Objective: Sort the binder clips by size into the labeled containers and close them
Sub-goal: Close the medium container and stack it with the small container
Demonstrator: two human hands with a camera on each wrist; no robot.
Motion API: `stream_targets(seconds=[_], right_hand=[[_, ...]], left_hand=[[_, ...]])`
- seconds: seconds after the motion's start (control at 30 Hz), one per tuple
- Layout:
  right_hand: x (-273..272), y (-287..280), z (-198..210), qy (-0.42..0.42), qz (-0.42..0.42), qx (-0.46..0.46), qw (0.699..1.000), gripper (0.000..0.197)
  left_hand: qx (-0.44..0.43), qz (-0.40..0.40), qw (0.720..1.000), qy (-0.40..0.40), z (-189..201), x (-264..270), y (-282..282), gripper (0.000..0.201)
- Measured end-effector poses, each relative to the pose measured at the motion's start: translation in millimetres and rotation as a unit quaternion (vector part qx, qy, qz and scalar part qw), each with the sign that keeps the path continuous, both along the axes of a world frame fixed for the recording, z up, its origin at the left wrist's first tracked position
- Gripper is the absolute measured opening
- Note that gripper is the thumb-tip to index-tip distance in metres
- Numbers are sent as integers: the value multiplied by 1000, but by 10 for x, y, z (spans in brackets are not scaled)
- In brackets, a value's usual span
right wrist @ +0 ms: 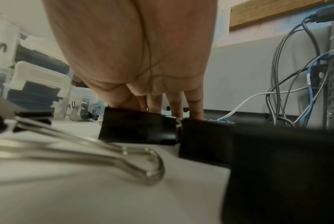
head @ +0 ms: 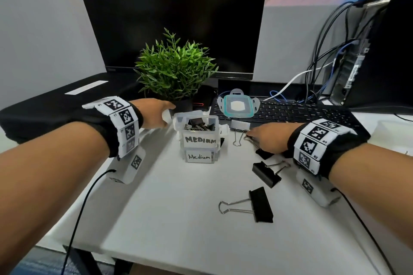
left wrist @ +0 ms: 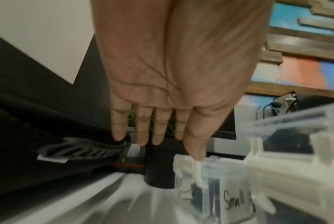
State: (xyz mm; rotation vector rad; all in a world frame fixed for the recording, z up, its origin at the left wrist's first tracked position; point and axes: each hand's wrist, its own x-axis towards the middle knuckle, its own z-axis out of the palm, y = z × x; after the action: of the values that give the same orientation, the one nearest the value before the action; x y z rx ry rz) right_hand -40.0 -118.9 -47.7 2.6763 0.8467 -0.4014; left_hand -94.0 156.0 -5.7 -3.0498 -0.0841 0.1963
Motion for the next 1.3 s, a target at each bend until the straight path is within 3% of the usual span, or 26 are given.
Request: stream_targets(seconds=[0.13, 0.37, 0.67, 0.87, 1.07, 1.3], right_hand=[[14, -6, 18, -3, 3, 16, 1000, 37], [-52, -47, 63, -33, -20, 31, 999, 35], [-119, -17, 60, -22, -12, 5, 1000, 35], [-159, -32, 110, 1, -34, 1, 999, 47], [-305, 47, 123, -16, 30, 82, 996, 59], [-554, 311, 93, -17, 118, 28, 993, 66]], left_hand=[[-9, -25, 1000, 4, -108, 53, -77, 82], [-18, -92, 995, 18, -188, 189, -237, 61], [-31, 26, 998, -50, -171, 150, -118, 55], [-83, 45, 989, -115, 102, 4, -14, 57], [-75, 37, 992, -96, 341, -159, -104, 48], [-54, 38, 990, -128, 530, -328, -134, 46]])
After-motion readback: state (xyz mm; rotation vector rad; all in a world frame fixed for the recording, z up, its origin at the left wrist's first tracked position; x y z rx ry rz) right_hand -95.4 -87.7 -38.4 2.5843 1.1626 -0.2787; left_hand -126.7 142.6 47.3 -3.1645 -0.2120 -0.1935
